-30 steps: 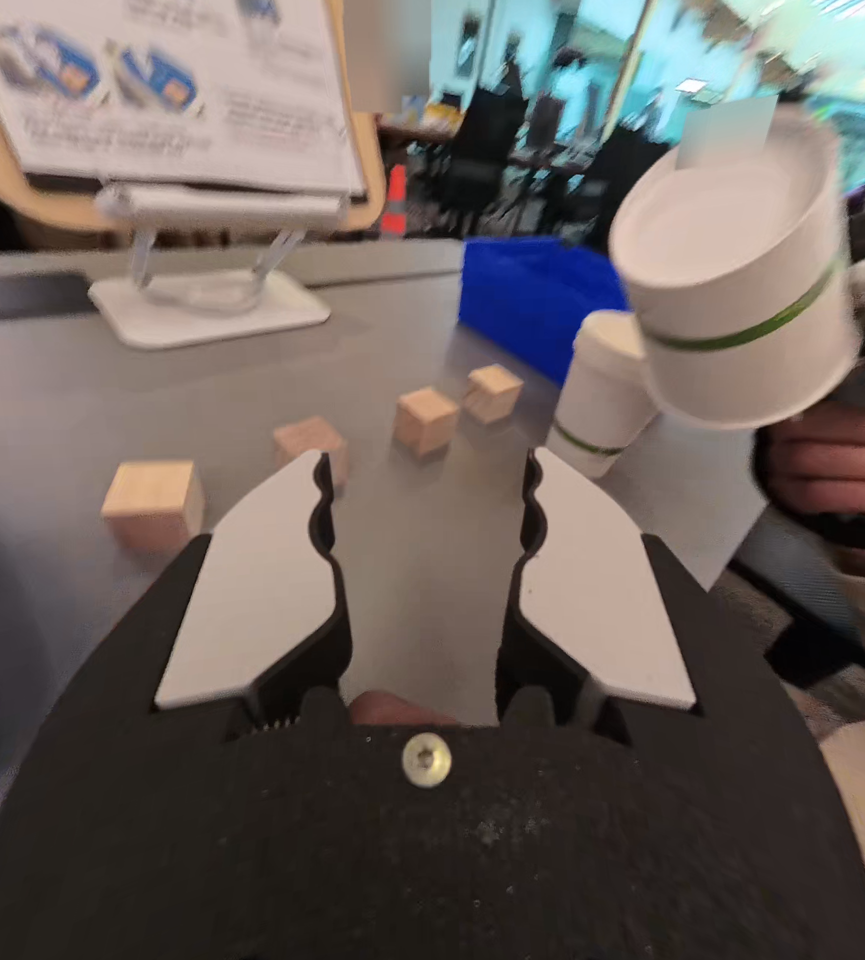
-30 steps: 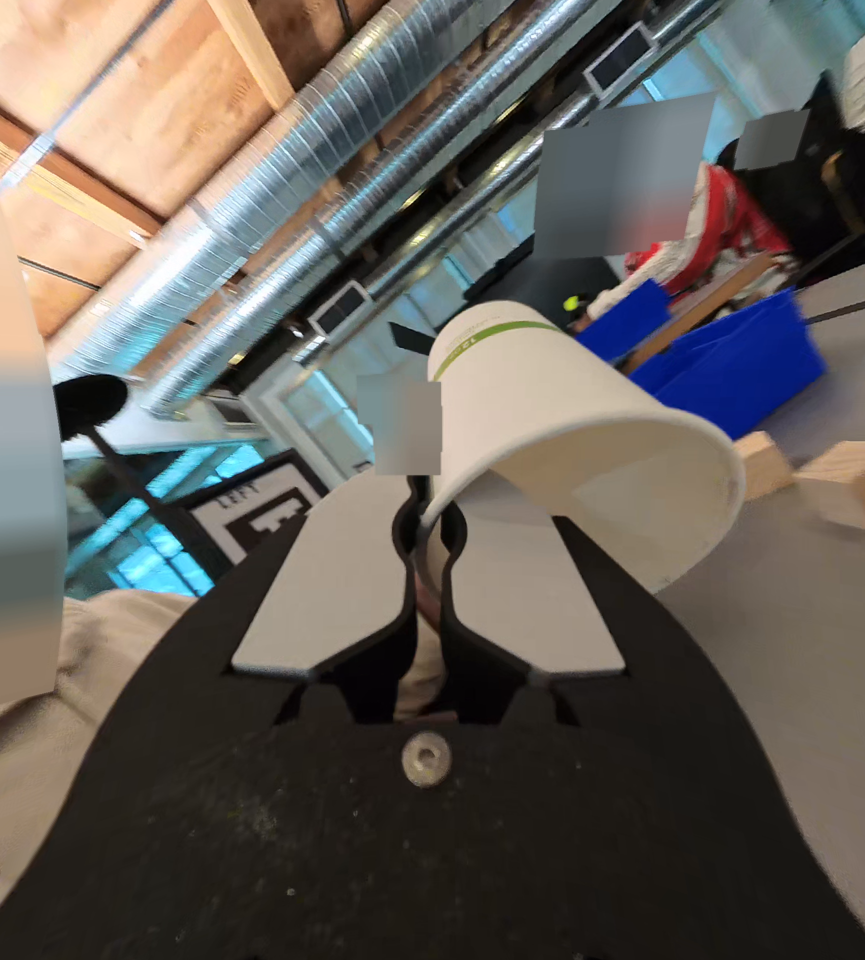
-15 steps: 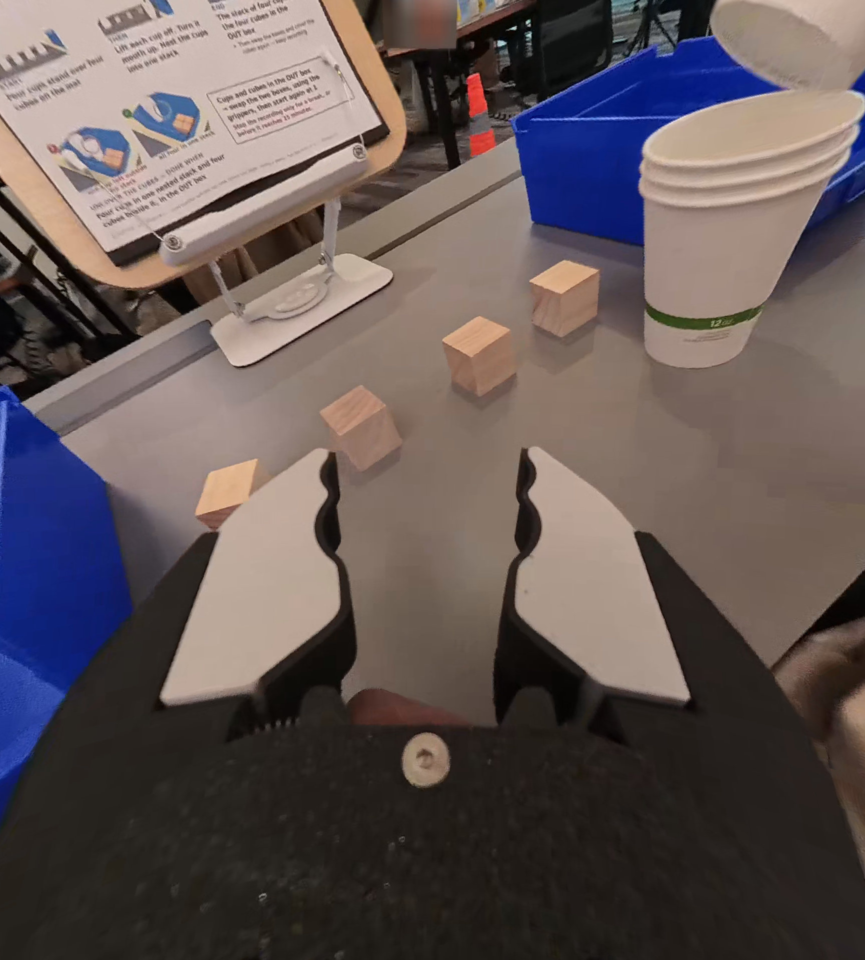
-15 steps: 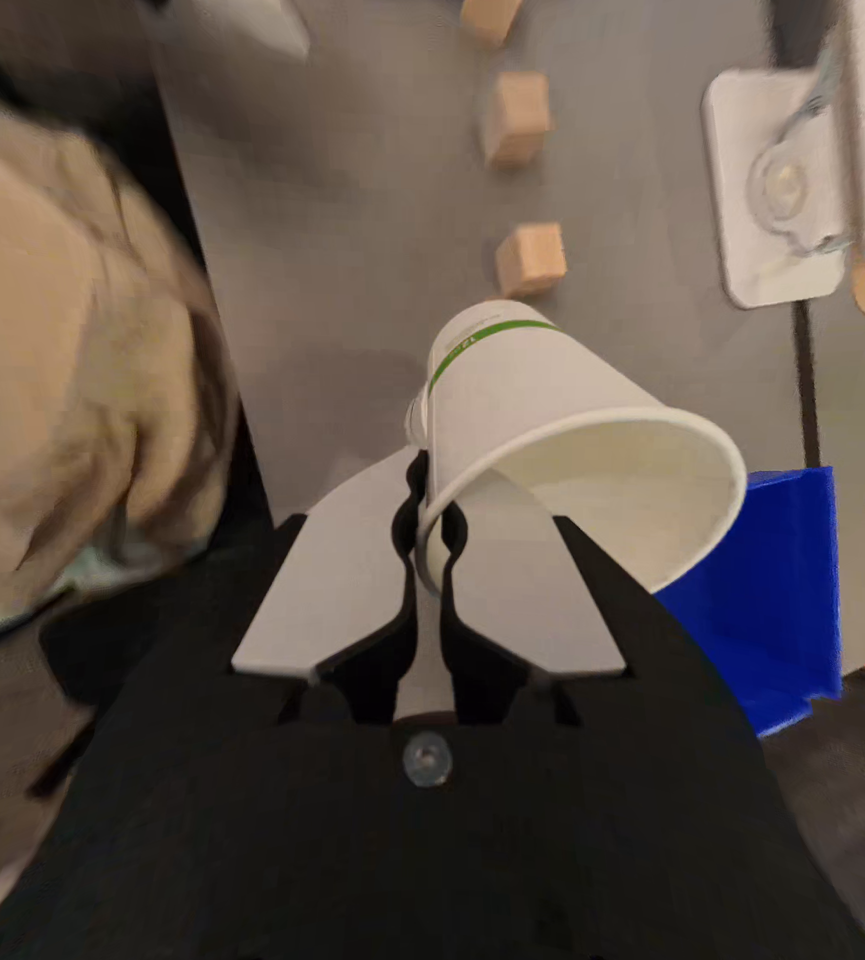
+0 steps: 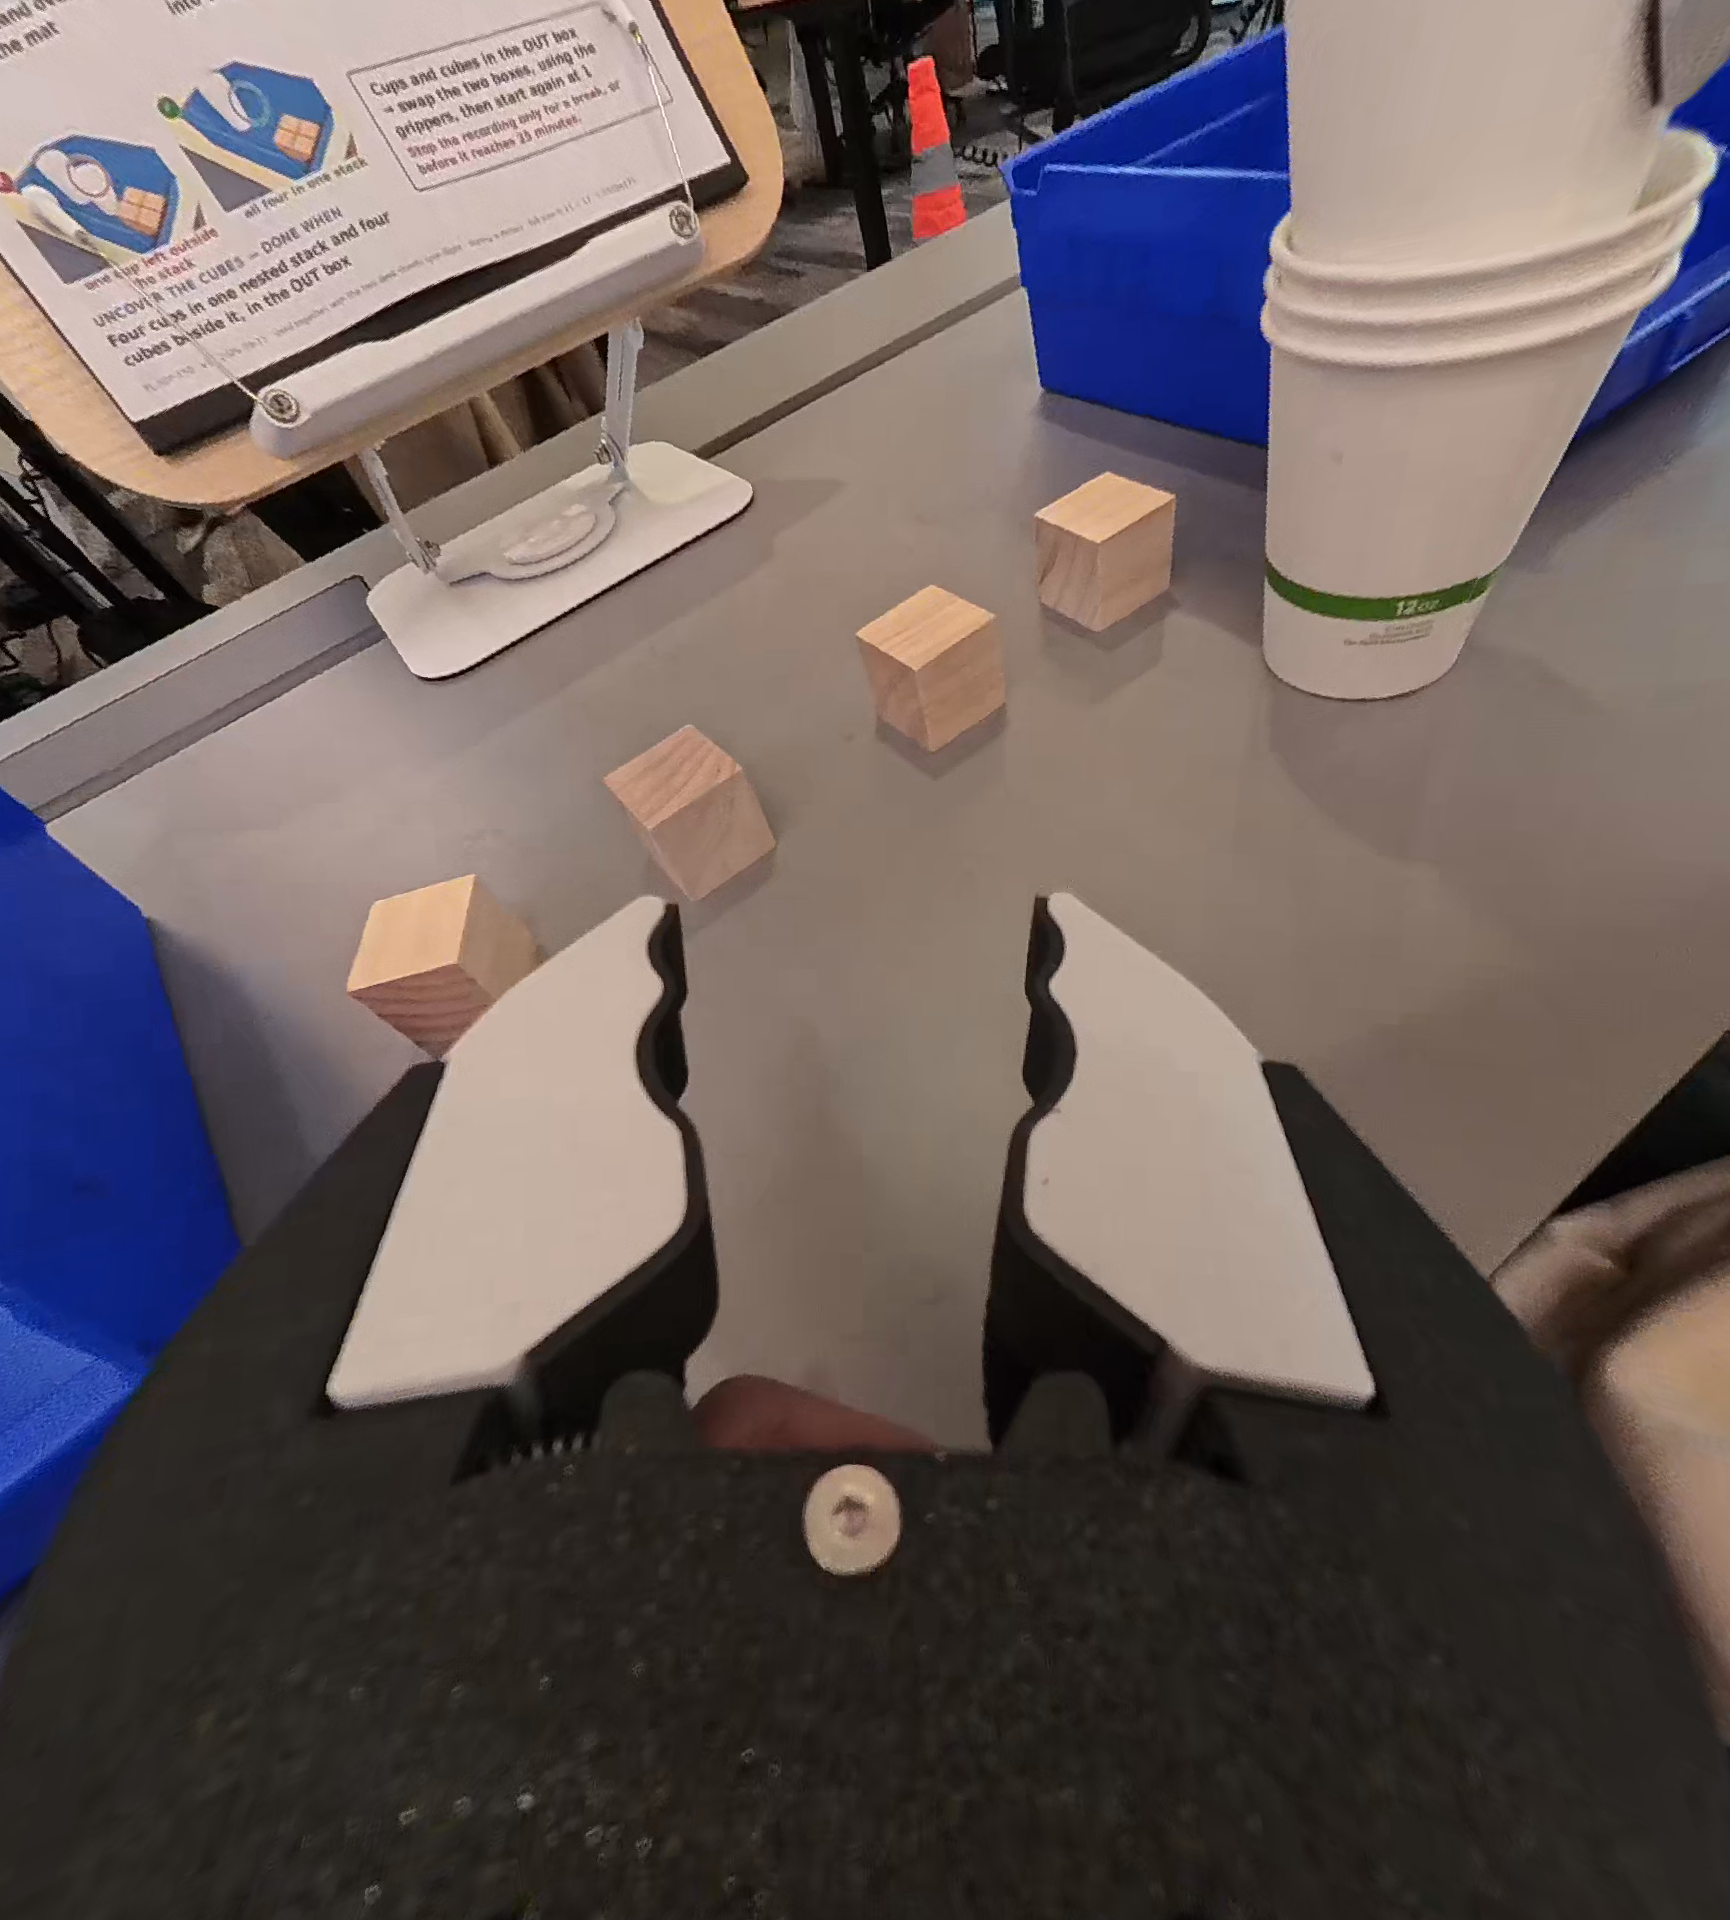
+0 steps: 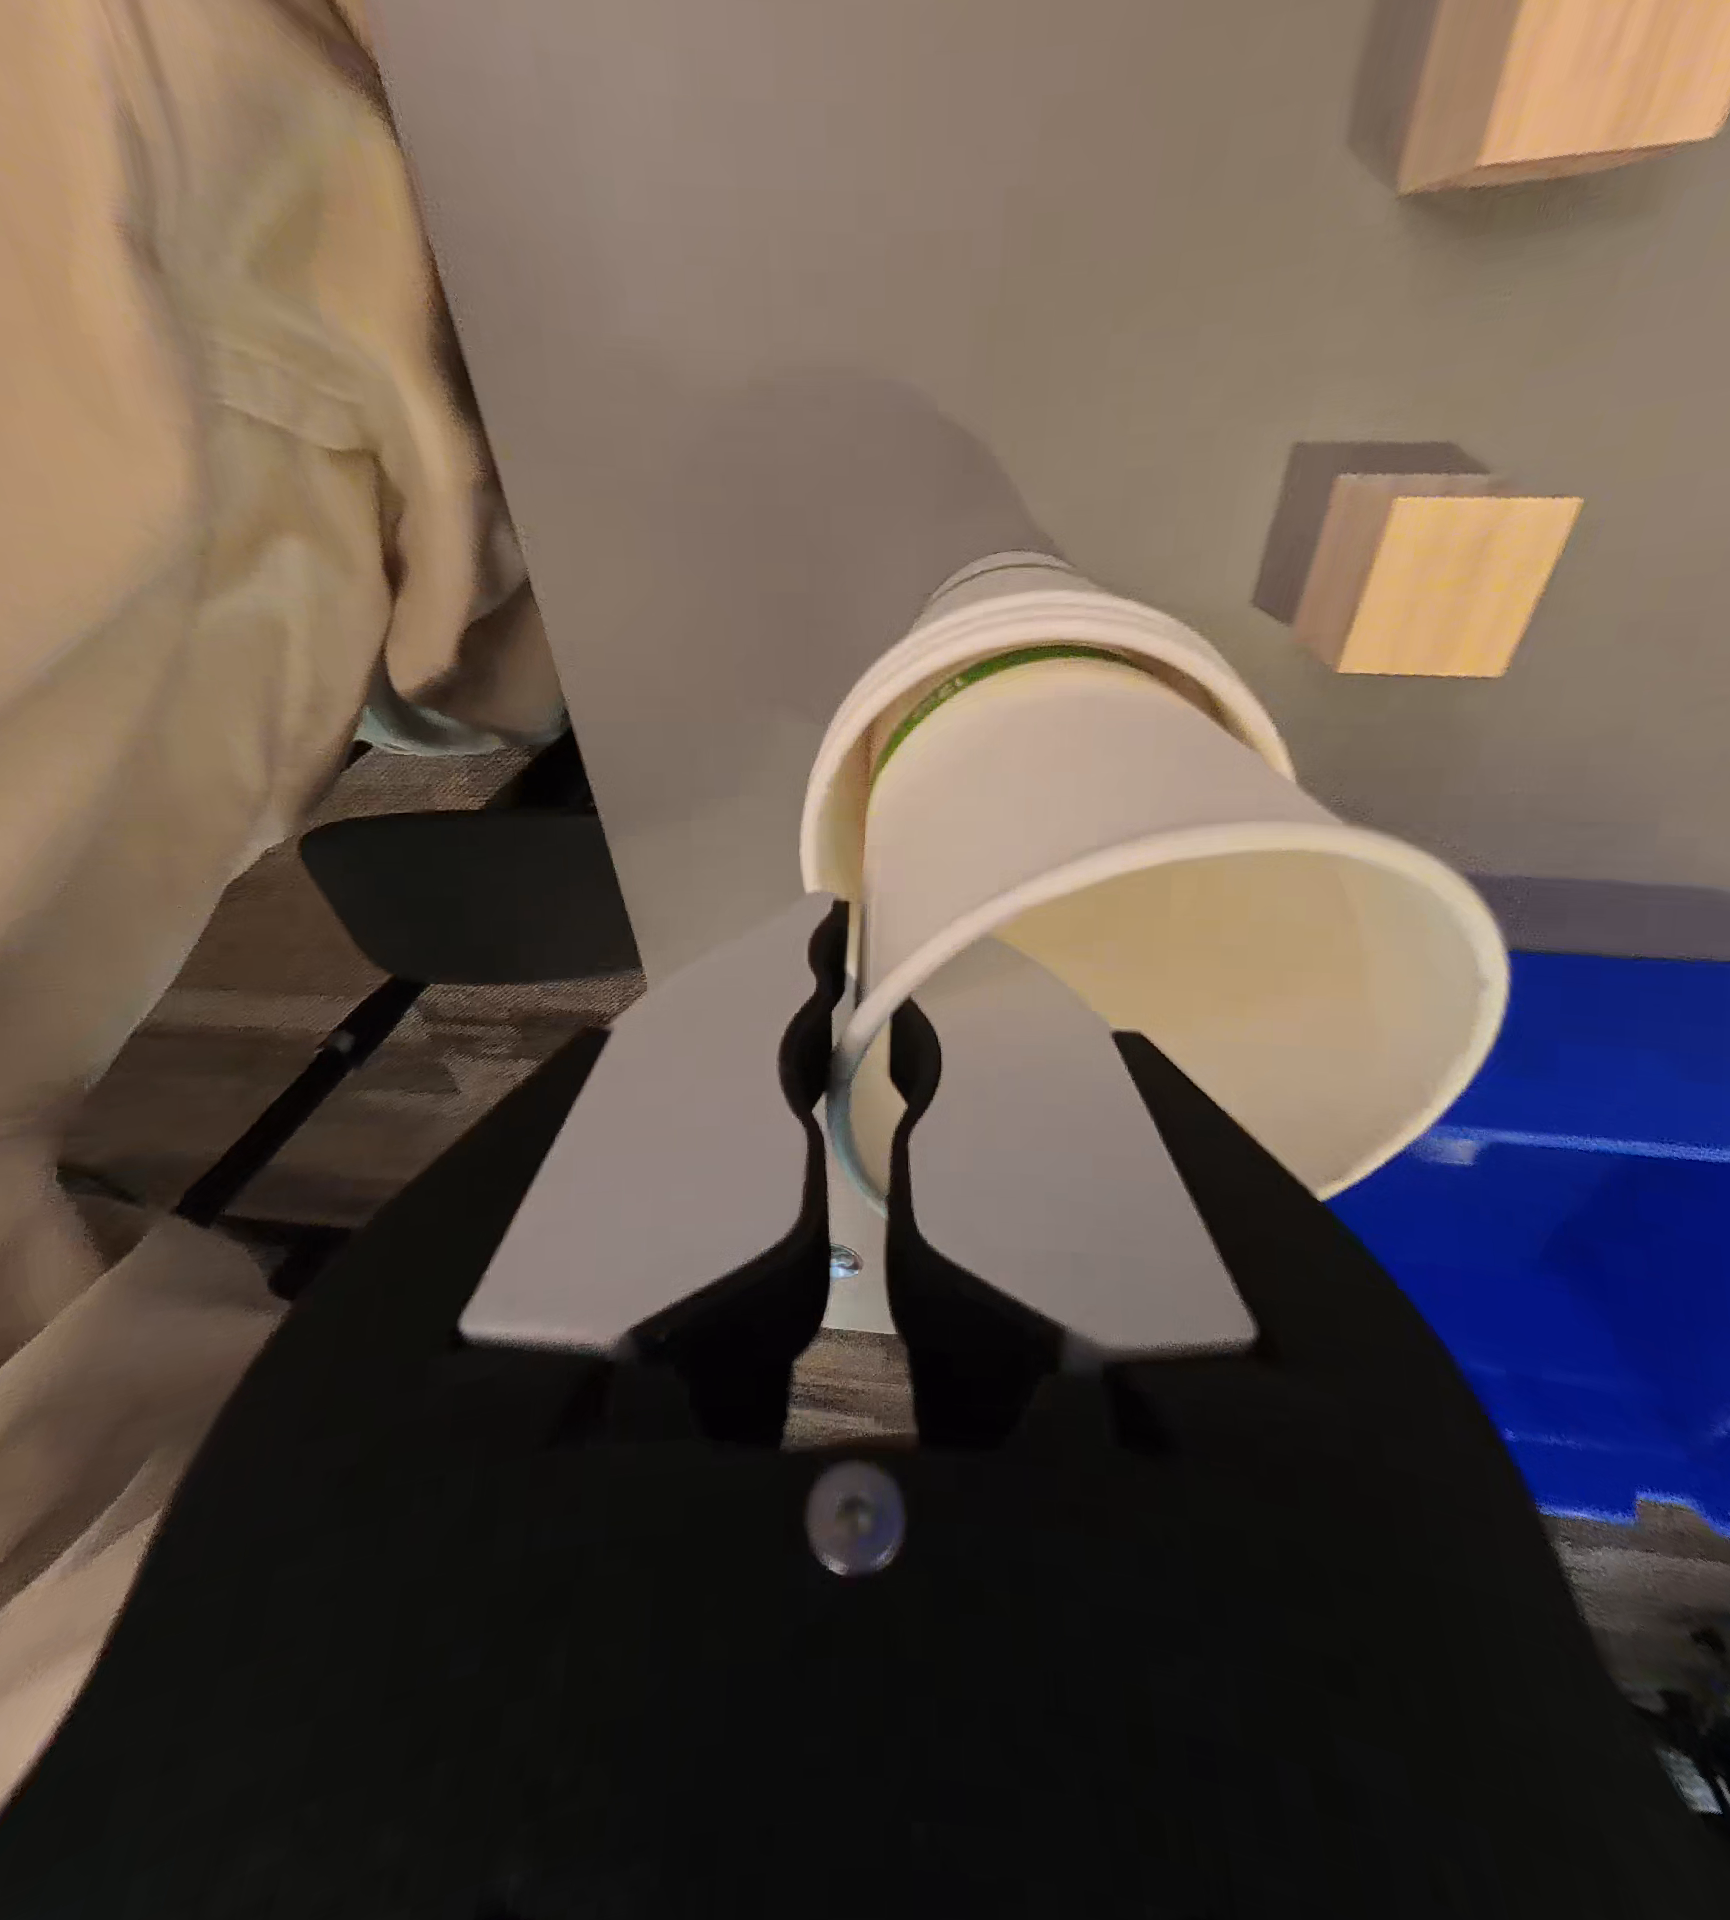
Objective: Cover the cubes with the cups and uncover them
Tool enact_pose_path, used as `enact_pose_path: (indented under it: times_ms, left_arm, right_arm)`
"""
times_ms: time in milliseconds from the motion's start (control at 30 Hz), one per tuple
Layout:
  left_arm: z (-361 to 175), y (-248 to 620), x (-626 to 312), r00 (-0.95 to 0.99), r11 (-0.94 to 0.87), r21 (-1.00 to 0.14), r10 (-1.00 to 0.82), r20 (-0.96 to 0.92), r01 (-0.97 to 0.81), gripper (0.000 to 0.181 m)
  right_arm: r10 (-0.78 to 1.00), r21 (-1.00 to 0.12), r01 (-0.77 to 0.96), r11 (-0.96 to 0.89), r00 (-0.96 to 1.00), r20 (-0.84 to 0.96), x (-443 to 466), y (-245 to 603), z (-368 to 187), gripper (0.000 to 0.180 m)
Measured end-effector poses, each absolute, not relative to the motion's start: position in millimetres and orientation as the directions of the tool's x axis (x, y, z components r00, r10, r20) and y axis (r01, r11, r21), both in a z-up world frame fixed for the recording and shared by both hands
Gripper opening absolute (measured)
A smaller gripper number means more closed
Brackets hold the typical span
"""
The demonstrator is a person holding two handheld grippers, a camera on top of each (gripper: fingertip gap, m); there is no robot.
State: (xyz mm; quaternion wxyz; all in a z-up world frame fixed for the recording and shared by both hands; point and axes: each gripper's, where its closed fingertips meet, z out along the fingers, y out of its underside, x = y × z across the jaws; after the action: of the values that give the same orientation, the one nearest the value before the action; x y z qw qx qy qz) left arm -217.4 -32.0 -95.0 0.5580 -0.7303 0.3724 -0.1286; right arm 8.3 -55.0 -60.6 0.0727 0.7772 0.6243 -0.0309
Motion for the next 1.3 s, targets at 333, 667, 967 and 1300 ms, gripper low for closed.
enact_pose_path:
  times_ms: [333, 667, 967, 1300]
  left_arm:
    - [-106, -35, -211, 0.663, -0.107, -0.893, -0.709, -0.24, -0.438, 0.063]
    - [-93, -19, -230, 0.749, -0.131, -0.935, -0.64, -0.174, -0.33, 0.067]
    - [-105, -9, -232, 0.775, -0.154, -0.931, -0.607, -0.175, -0.331, 0.066]
    - [-113, -12, -224, 0.749, -0.165, -0.918, -0.638, -0.18, -0.361, 0.067]
  right_arm:
    - [0.953, 0.025, 0.975, -0.222, 0.222, -0.204, 10, -73, -65, 0.019]
    - [0.768, -0.873, 0.486, -0.048, 0.576, 0.279, -28, -66, 34, 0.061]
    - [0.307, -0.96, 0.17, -0.223, 0.947, 0.096, 29, -79, -85, 0.089]
    - [0.293, -0.884, 0.102, -0.456, 0.955, -0.041, 15, -28, -137, 0.098]
